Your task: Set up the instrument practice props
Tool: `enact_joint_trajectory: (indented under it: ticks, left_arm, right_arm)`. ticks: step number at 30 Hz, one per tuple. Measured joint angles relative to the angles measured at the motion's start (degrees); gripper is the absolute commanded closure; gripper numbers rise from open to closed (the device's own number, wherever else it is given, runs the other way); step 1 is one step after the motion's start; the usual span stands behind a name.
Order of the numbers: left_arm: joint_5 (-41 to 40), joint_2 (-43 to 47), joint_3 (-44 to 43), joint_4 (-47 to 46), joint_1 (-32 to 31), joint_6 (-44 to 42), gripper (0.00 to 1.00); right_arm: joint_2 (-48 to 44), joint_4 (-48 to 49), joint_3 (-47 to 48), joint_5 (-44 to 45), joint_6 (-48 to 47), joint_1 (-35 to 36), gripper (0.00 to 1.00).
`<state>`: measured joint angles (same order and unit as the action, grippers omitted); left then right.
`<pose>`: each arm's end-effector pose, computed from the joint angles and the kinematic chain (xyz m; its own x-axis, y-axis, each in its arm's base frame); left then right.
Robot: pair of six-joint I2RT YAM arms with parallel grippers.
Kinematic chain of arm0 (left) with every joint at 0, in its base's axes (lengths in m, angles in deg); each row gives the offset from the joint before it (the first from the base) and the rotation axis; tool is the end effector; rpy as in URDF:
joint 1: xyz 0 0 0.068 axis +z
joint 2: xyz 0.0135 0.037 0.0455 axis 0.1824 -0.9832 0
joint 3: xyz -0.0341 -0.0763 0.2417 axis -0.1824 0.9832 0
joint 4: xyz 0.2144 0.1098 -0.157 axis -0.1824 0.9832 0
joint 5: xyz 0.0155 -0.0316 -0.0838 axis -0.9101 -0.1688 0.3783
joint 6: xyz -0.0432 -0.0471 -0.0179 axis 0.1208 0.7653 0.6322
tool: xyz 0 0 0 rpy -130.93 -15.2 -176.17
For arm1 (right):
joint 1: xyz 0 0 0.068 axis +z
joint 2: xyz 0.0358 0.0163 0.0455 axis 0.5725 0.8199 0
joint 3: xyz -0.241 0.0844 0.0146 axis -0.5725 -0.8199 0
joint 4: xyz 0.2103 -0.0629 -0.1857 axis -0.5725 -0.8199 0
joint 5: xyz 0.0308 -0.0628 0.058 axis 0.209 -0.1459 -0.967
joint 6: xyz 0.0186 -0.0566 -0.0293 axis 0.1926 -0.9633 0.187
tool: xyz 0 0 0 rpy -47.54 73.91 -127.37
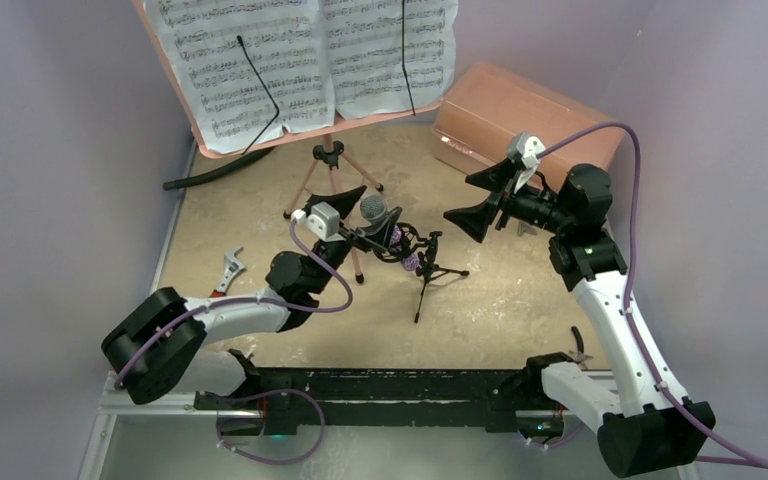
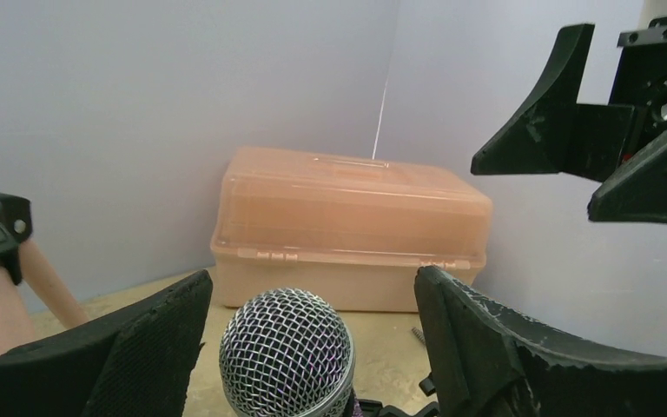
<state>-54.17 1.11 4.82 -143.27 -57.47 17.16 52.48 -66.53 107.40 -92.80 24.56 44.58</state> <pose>0.2097 -0.2148 0.2405 0.2235 -0.4343 -0.8726 0.6847 0.7071 -0.1765 0.2508 0.0836 0.3872 0.0184 0.0305 -0.9994 -0.8633 0.5047 -0.0005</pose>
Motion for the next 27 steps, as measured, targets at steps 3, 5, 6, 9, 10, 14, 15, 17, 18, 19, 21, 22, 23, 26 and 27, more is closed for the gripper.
enact_joint_trajectory:
  ticks: [3, 5, 6, 9, 10, 14, 15, 17, 18, 19, 21, 22, 23, 26, 27]
  left_arm:
    - [-0.85, 3.54, -0.28, 3.21, -0.04, -1.09, 0.10]
    - [-1.66, 6.19, -0.57, 5.18, -0.04, -1.86, 0.10]
    - [-2.14, 7.50, -0.81, 6.19, -0.04, -2.45, 0.10]
    - [-3.56, 10.43, -1.62, 8.59, -0.04, -3.63, 0.10]
    - [-4.07, 11.39, -1.79, 9.38, -0.04, -4.15, 0.09]
    - [-6.75, 13.99, -2.03, 11.87, -0.04, -5.53, 0.09]
    - [-7.26, 14.34, -2.03, 12.41, -0.04, -5.88, 0.08]
    - [-8.76, 14.91, -2.03, 13.60, -0.04, -6.78, 0.07]
    - [-9.68, 15.10, -2.03, 14.19, -0.04, -7.06, 0.08]
    - [-10.47, 15.37, -2.03, 14.86, -0.04, -7.37, 0.08]
    - [-11.93, 15.89, -2.01, 16.31, 0.02, -7.50, 0.08]
    - [-12.59, 16.17, -2.01, 17.00, 0.11, -7.50, 0.09]
    - [-12.98, 16.57, -2.01, 17.97, 0.33, -7.32, 0.09]
    - [-14.36, 17.84, -1.79, 20.59, 1.40, -6.71, 0.08]
    - [-14.78, 18.43, -1.68, 21.66, 1.99, -6.32, 0.08]
  right_arm:
    - [0.00, -0.02, 0.00, 0.02, -0.04, 0.00, 0.02]
    - [0.00, -0.04, 0.00, 0.02, -0.04, 0.00, 0.02]
    - [0.00, -0.07, 0.00, 0.02, -0.07, 0.00, 0.02]
    - [0.00, -0.09, 0.00, 0.00, -0.07, 0.00, 0.02]
    - [0.00, -0.09, 0.00, 0.00, -0.07, 0.00, 0.02]
    - [0.00, -0.09, 0.00, 0.00, -0.07, 0.00, 0.02]
    - [0.00, -0.09, 0.00, 0.00, -0.07, 0.00, 0.02]
    - [0.00, -0.11, 0.00, 0.00, -0.07, 0.00, 0.02]
    - [0.00, -0.11, 0.00, 0.00, -0.07, 0.07, 0.02]
    - [0.00, -0.09, 0.00, 0.00, -0.07, 0.07, 0.02]
    - [0.00, -0.11, 0.00, 0.00, -0.09, 0.07, 0.02]
    - [0.00, -0.11, 0.00, 0.02, -0.09, 0.09, 0.02]
    - [0.00, -0.11, 0.00, 0.00, -0.09, 0.09, 0.02]
    - [0.00, -0.13, 0.00, 0.02, -0.11, 0.09, 0.02]
    - [0.00, -0.13, 0.00, 0.02, -0.11, 0.09, 0.02]
